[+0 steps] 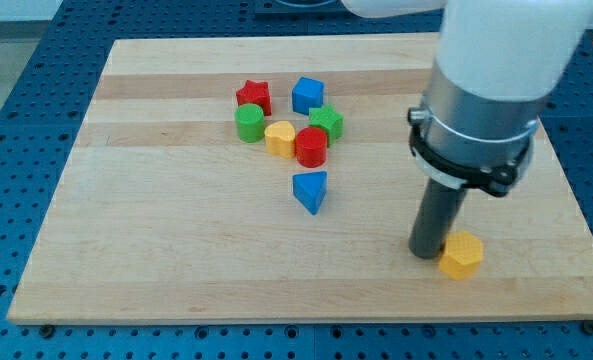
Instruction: Push the blue triangle into the yellow hexagon
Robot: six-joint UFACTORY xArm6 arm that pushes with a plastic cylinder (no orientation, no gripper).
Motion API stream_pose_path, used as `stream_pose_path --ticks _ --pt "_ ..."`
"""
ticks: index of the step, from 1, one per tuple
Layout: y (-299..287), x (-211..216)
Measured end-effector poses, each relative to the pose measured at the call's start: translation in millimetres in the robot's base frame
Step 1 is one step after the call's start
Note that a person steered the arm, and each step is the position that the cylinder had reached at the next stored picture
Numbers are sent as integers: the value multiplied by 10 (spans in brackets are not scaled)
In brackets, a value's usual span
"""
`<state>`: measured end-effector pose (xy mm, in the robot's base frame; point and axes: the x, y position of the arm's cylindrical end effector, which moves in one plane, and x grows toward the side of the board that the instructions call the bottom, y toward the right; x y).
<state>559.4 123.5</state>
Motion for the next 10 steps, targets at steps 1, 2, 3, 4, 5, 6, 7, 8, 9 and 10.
stream_pose_path --ticks 1,2,3,4,5,6,7,8,9,10 --pt "173 123" --pt "210 153" --pt "277 227" --pt "277 228" --pt "-15 227" --pt "-573 245" --pt "-1197 197" --pt "-1604 -38" --pt "-1695 -582" --pt "-1421 -792"
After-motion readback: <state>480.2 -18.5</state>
